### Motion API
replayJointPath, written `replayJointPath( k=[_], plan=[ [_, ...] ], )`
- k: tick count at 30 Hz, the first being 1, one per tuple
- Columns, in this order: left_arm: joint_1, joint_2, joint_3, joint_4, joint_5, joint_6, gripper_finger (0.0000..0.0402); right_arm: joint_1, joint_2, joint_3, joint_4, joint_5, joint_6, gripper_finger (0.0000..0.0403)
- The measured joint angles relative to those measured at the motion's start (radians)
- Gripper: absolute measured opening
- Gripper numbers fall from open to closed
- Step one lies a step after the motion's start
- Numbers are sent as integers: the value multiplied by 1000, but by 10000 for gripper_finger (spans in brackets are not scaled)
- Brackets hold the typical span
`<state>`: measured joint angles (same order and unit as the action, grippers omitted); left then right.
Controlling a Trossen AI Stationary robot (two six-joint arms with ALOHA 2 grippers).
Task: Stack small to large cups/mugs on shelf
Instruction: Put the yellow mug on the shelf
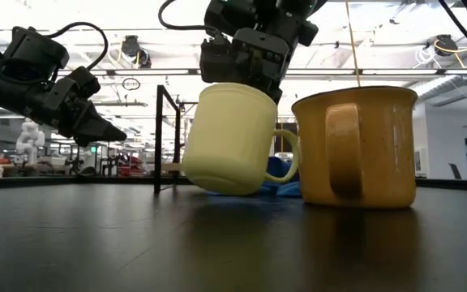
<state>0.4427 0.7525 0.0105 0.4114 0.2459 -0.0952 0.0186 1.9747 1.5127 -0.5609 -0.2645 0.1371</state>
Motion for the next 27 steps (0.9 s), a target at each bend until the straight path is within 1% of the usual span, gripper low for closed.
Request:
replayJointPath(
  k=[6,13,21,27],
  plan=[
    [0,0,0,0,0,0,1,-4,0,41,-38,-2,0,5],
    [0,0,0,-6,0,-1,1,-9,-1,184,-97,5,8,3],
    [0,0,0,-23,0,-4,1,-46,-2,333,-308,222,71,1],
    [0,0,0,-21,0,-4,1,-82,-1,400,-439,238,96,1]
  ],
)
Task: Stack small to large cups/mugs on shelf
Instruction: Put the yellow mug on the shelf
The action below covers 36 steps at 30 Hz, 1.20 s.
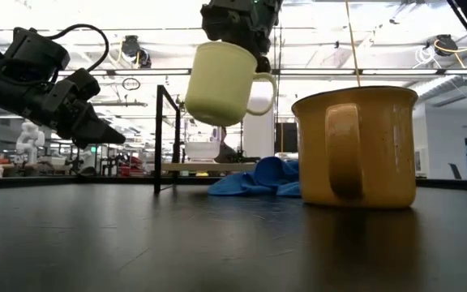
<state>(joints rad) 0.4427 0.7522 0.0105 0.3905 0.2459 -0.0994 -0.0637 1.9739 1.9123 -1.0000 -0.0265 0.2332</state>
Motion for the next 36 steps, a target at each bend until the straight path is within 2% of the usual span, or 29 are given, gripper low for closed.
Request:
replayJointPath(
  k=[8,19,24,28,36],
  plan=[
    [0,0,0,0,0,4,1,-19,-4,45,-58,-1,31,1],
    [0,0,0,9,0,2,1,68,-98,45,43,1,-45,0],
    [0,0,0,23,0,-9,1,101,-144,30,30,29,-66,0],
    [0,0,0,32,2,-12,1,105,-232,-81,60,74,-60,0],
    [0,0,0,34,26,27,1,79,-523,-471,314,83,-29,0]
  ],
)
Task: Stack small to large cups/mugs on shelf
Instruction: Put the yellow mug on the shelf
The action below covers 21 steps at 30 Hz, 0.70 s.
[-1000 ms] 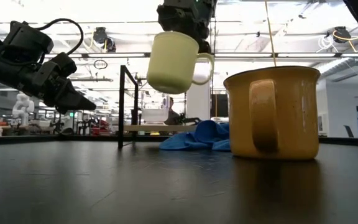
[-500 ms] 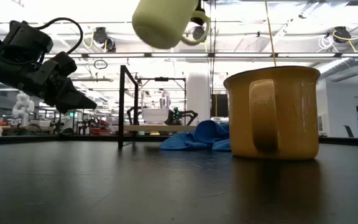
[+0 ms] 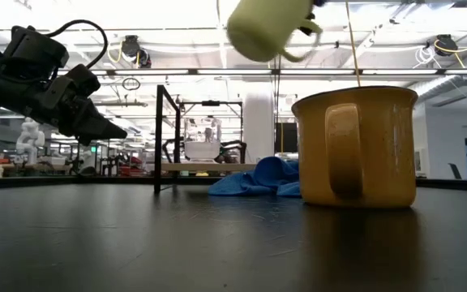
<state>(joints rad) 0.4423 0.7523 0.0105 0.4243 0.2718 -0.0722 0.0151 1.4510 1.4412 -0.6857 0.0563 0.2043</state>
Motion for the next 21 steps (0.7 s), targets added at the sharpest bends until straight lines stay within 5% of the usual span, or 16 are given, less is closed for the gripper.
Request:
replayJointPath(
  k=[12,21],
  plan=[
    [0,0,0,1,0,14,1,-30,-318,-352,174,21,21,0],
    [0,0,0,34,0,14,1,-56,-370,-514,335,21,40,0]
  ],
)
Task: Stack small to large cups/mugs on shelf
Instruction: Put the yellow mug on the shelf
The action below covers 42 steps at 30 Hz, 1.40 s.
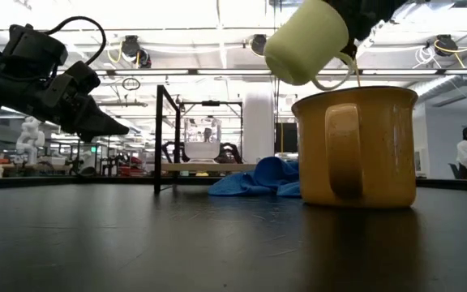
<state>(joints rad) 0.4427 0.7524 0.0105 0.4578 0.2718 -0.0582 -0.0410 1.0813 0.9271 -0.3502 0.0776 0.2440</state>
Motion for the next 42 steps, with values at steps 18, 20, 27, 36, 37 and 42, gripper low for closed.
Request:
replayJointPath(
  k=[18,20,27,36,37,42],
  plan=[
    [0,0,0,10,0,-15,1,-106,11,12,-4,0,55,0],
    [0,0,0,10,0,-15,1,-129,22,49,-60,0,58,0],
    [0,0,0,14,-1,-15,1,-183,146,260,-280,-1,26,0],
    [0,0,0,12,-1,-30,1,-315,368,488,-533,0,31,0],
    [0,0,0,12,-1,-30,1,-325,386,505,-552,1,31,0],
    [0,0,0,12,-1,-19,1,-357,458,573,-597,0,41,0]
  ],
)
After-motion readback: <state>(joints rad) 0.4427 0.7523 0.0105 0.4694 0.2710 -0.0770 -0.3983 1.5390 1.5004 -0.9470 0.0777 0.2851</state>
